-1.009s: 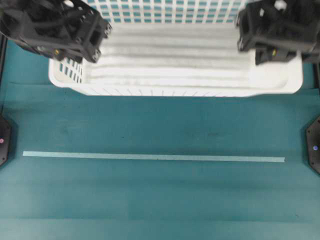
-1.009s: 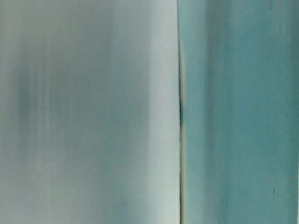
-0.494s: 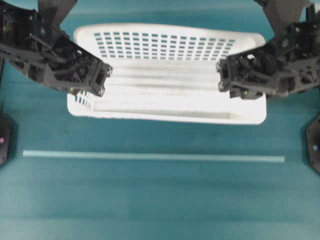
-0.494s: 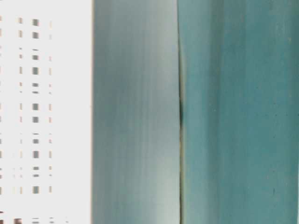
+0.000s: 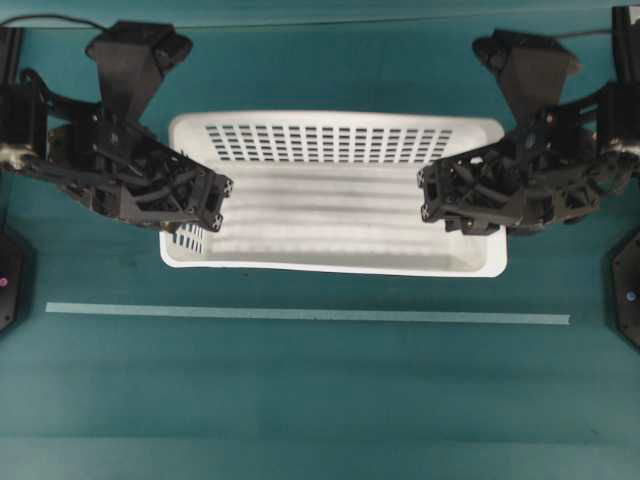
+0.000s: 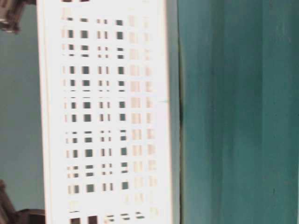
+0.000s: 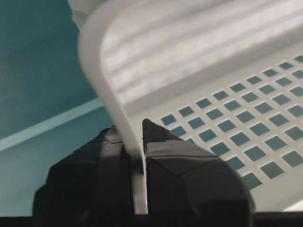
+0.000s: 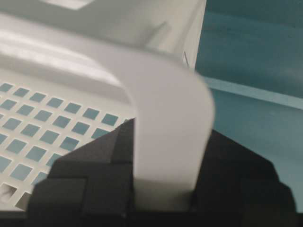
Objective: Lift the white basket with both hands.
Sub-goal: 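Lower the held basket back onto the table with both grippers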
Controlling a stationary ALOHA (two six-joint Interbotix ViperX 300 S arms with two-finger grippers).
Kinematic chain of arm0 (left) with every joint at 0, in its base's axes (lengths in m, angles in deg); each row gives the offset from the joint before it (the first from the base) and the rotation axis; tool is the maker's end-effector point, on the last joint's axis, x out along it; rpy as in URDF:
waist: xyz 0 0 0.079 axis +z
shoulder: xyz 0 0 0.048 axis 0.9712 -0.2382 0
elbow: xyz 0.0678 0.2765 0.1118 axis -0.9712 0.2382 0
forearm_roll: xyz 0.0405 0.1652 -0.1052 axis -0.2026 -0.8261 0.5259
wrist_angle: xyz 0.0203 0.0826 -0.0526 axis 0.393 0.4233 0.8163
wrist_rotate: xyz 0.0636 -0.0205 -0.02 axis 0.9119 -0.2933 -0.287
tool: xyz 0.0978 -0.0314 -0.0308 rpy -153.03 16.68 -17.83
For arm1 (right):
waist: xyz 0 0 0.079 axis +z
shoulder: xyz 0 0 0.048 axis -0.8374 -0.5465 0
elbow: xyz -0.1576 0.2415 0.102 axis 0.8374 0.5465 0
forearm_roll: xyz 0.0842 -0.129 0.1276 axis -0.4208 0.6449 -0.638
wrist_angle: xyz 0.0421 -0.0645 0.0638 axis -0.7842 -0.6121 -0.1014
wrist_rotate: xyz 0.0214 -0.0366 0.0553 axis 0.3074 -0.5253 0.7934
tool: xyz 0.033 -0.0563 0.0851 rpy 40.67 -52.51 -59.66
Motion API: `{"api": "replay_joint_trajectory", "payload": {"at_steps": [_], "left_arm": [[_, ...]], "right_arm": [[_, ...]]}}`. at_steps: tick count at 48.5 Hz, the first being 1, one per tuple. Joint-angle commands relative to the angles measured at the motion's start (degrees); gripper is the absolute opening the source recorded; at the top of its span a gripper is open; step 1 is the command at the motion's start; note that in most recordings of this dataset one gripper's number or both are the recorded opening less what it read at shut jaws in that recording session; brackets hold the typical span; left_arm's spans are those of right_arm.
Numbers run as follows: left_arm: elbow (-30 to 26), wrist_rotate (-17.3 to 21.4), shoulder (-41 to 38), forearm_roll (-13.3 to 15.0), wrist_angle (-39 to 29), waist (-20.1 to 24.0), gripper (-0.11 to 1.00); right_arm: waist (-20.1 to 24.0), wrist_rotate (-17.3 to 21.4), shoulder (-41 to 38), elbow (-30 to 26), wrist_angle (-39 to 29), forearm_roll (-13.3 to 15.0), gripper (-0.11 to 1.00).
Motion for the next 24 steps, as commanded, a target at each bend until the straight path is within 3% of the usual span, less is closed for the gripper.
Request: {"api": "replay_joint_trajectory", "payload": {"at_steps": [1,13,24], "left_arm": [[0.4,0.6,0.1,-0.3,2.8,-0.5,-0.04],[3.7,-1.9,-2.8,-0.3,5.6,-2.5,-0.04],[5.9,-2.6,-4.9,-0.3,9.4,-2.8,-0.04]], "right_arm": [[2.2,-3.9,-1.5,1.5,3.7,-1.4,0.18],[2.2,-5.5,-3.0,6.2,10.0,-2.9,0.18],[2.1,-5.6,-6.3,6.7,11.6,-3.0,0.18]]}}
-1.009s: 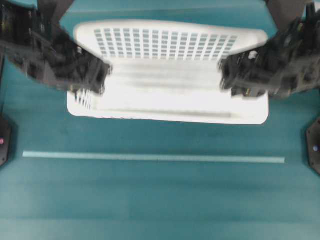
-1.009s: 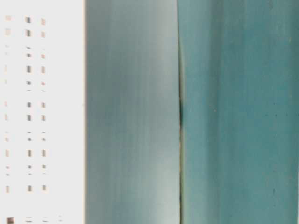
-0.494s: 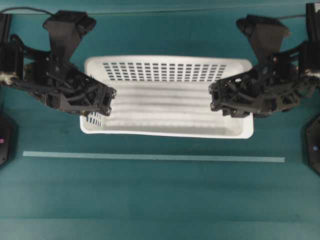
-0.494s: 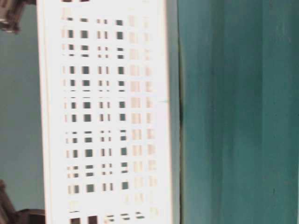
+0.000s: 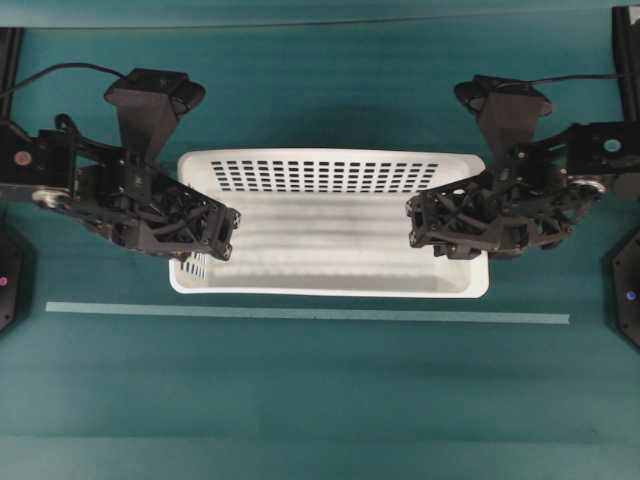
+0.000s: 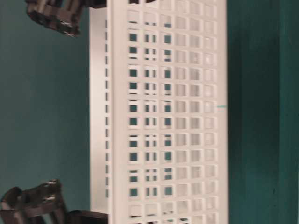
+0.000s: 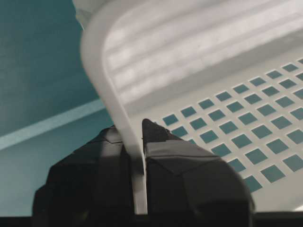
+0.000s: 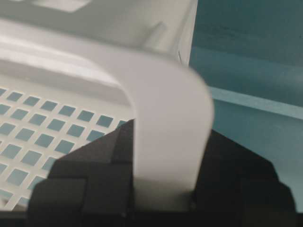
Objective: Lift the white basket with both hands.
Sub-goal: 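Lower the held basket back onto the table with both grippers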
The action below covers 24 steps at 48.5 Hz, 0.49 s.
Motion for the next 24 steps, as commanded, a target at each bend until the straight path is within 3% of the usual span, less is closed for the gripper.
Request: {"api": "replay_joint_trajectory", "payload": {"at_steps": [1,24], "left_arm": [[-0.3,0.8,-1.1,-0.4,2.8,-0.5,-0.04],[3.0,0.7,-4.0,-0.4,6.4,-0.9,-0.04]], "right_arm": [[1.8,-4.7,-2.5,-0.8,1.8,-0.3,0.18],[2.4,-4.8,-6.9,0.3,5.4,-0.3,0.18]]}}
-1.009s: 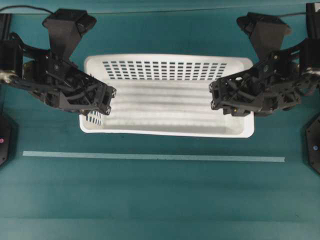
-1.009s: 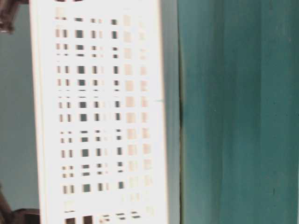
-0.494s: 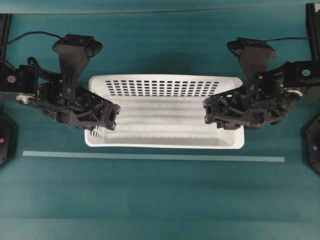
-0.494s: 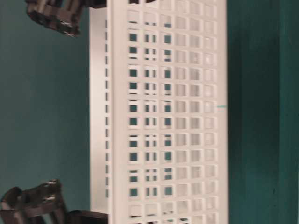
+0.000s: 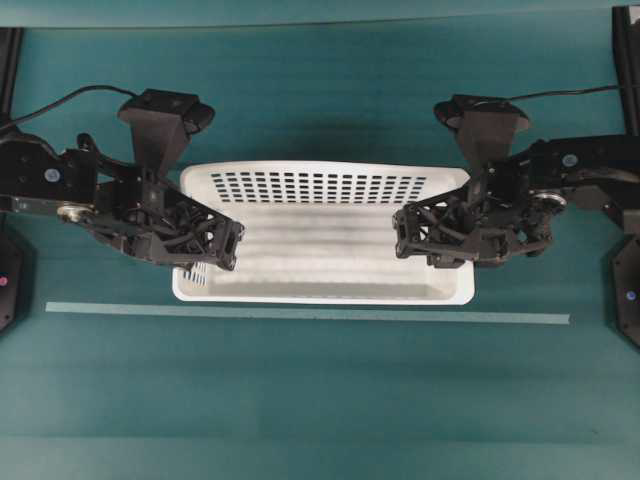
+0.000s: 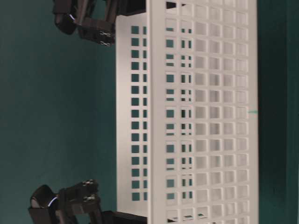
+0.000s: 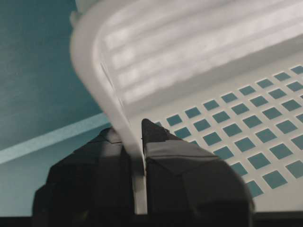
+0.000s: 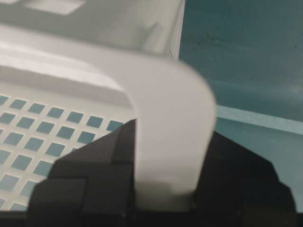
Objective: Lift the white basket with both hands.
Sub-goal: 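Lower the held basket back onto the table with both grippers, then open both grippers to release the basket rims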
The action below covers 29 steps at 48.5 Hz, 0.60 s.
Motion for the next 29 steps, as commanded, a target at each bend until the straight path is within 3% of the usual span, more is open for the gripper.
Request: {"api": "replay_joint_trajectory", "payload": {"at_steps": [1,11,29], "left_arm": [[-0.3,0.8,-1.1,-0.4,2.7,-0.8,-0.04],[0.9,0.3,-1.7,-0.3,4.6,-1.0,-0.04],[1.2,0.0,-4.2,-0.3,6.9,-1.2,-0.04]], "right_arm": [[2.2,-4.7,-2.1,-0.7,2.5,-0.3,0.18],[2.9,-4.8,-4.0,0.4,5.3,-1.8,0.18],[2.9,-4.8,-4.7,2.0,6.9,-1.8,0.18]]}}
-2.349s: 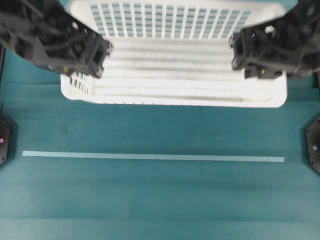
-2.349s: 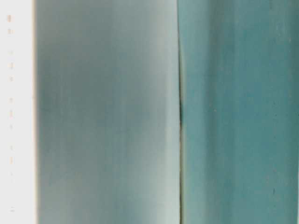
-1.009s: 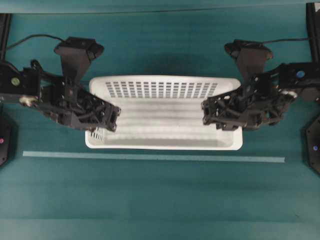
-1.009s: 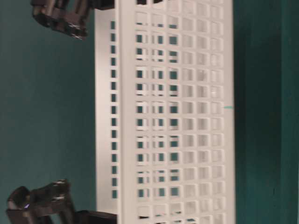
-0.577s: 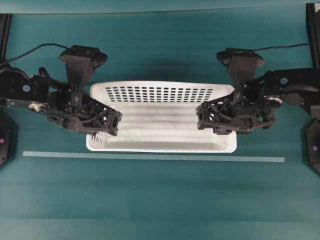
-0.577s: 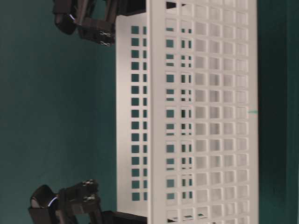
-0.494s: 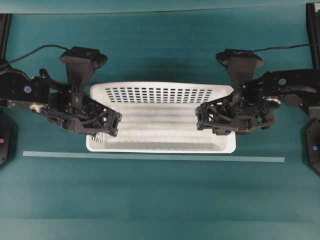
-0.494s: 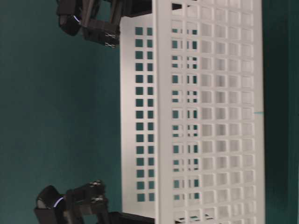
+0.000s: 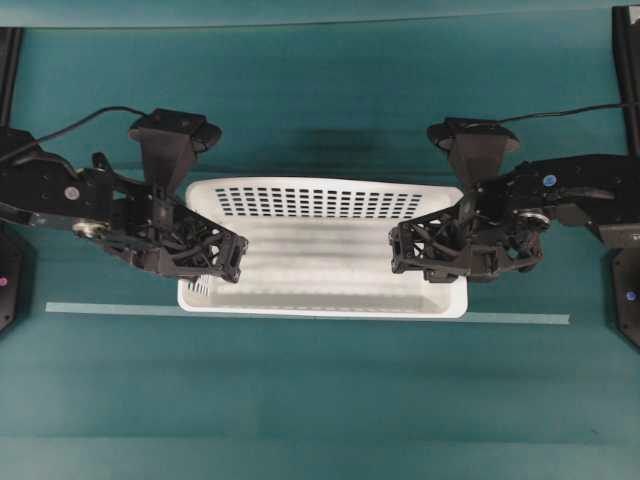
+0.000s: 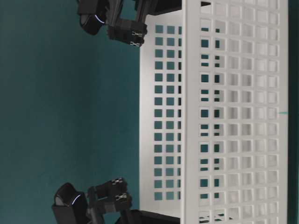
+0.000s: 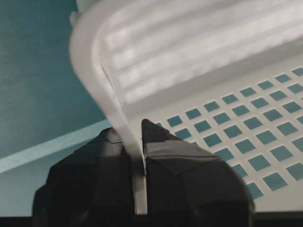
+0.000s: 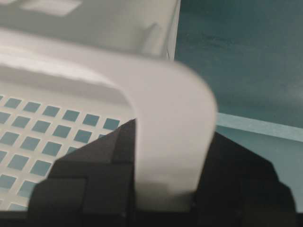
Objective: Lift the white basket with both hands.
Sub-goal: 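Open both grippers to release the basket rims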
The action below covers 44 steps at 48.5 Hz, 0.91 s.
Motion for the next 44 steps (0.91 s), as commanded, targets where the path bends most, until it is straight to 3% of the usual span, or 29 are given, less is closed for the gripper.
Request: {"api": "replay_joint_trajectory", "payload": {"at_steps": [1,44], "left_arm": [[-1.0,0.7,-1.2,-0.4,2.2,-0.4,-0.04],[1.7,0.7,-1.9,-0.4,5.2,-0.3,-0.04]], "right_arm": [[1.8,-4.8,-1.7,-1.0,2.3,-0.1,0.18],[0.1,-5.1,-3.1,1.8,5.2,0.0,0.18]]}}
